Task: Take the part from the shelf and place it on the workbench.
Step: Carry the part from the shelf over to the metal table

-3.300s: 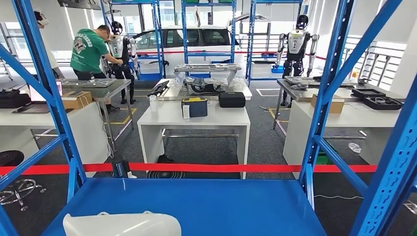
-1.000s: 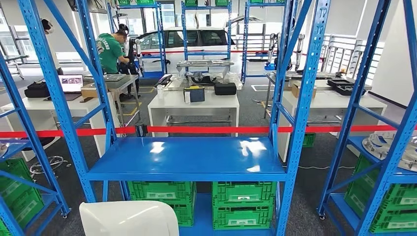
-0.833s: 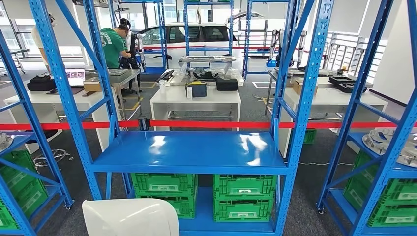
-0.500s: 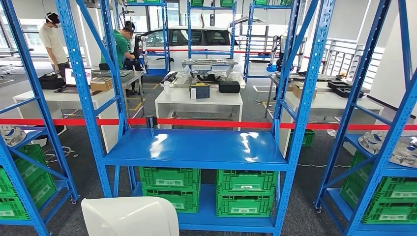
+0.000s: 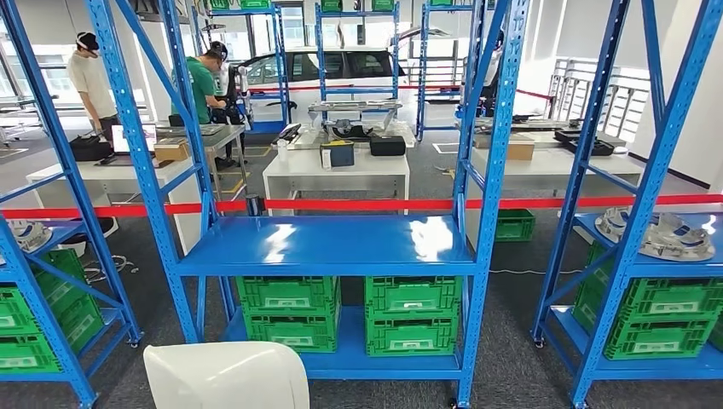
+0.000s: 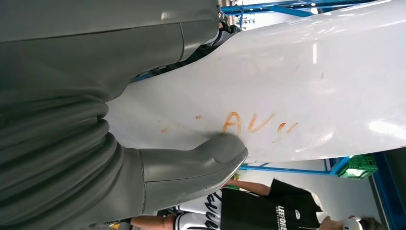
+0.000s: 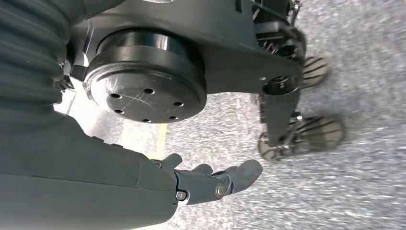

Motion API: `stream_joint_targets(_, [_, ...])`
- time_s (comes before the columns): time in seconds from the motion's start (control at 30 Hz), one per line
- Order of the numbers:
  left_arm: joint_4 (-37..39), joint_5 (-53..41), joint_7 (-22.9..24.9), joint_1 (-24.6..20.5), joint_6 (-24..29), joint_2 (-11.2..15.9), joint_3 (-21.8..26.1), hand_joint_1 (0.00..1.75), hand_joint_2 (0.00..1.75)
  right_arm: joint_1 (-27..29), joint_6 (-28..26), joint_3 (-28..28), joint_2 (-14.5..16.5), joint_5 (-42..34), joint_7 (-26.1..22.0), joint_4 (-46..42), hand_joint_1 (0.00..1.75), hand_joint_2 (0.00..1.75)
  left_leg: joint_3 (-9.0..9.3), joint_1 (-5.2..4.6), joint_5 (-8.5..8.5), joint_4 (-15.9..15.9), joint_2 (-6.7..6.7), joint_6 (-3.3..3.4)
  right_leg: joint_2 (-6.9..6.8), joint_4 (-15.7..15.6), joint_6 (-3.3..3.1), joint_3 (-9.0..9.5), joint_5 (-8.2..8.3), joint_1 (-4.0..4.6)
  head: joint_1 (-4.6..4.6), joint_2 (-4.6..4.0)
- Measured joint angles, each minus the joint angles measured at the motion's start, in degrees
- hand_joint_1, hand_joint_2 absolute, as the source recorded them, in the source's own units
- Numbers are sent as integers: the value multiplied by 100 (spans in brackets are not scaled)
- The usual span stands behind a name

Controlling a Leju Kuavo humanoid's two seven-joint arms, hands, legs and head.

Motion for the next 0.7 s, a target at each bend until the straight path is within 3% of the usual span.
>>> stream_joint_targets(0.1, [33,13,17,6,0,3,0,154,175,1,20,-3,0,-13,-36,-1,0,175,244,19,321,-15,1,-8,-12,33,28,-213,147,0,-3,0])
stream_joint_targets(0.27, [37,13,19,6,0,3,0,154,175,1,20,-3,0,-15,-39,-1,0,175,318,22,381,-93,1,-7,-12,38,34,-243,167,0,-3,0])
stream_joint_targets(0.33, [43,13,20,5,0,3,0,154,175,0,20,-3,0,-17,-40,-1,0,175,455,26,441,-258,1,-5,-12,46,41,-283,195,-1,-2,0])
stream_joint_targets(0.4, [53,14,27,-2,-3,-7,-1,154,175,0,16,-8,-1,-27,-42,-1,0,175,1018,18,323,-1011,-9,26,-7,80,88,-378,282,8,1,1])
stream_joint_targets(0.43, [64,15,38,-9,-8,-21,-2,154,175,7,12,-12,-1,-39,-35,1,0,175,1211,1,310,-1392,-3,117,2,135,160,-458,272,-8,4,1])
stream_joint_targets(0.47, [74,19,56,-16,-14,-40,-3,154,175,15,6,-16,1,-50,-29,1,0,175,1313,-18,310,-1705,4,214,12,327,235,-562,100,-24,9,0])
stream_joint_targets(0.53, [96,37,105,-23,-34,-69,-4,154,175,27,-3,-21,4,-65,-27,3,0,175,1058,-51,539,-1769,30,383,31,981,355,-776,-467,-66,18,-2])
stream_joint_targets(0.57, [103,48,128,-22,-44,-76,-4,154,175,25,-4,-21,5,-65,-34,3,0,175,948,-58,628,-1757,32,390,35,1385,362,-848,-704,-65,21,-2])
stream_joint_targets(0.6, [114,55,145,-21,-52,-79,-4,154,175,23,-4,-21,4,-65,-41,3,0,175,842,-64,707,-1740,34,388,38,1647,360,-850,-741,-63,22,-2])
stream_joint_targets(0.63, [125,58,153,-20,-58,-82,-4,154,175,21,-4,-21,2,-65,-44,3,0,175,726,-67,783,-1718,36,382,41,1764,353,-776,-664,-59,22,-2])
stream_joint_targets(0.67, [133,60,157,-18,-60,-84,-4,154,175,21,-5,-21,-1,-65,-43,3,0,175,607,-67,853,-1690,36,371,43,1670,343,-597,-511,-55,25,-2])
stream_joint_targets(0.7, [138,60,157,-18,-61,-86,-4,154,175,18,-6,-21,-6,-65,-43,3,0,175,504,-65,915,-1660,36,356,44,1372,329,-309,-384,-52,25,-2])
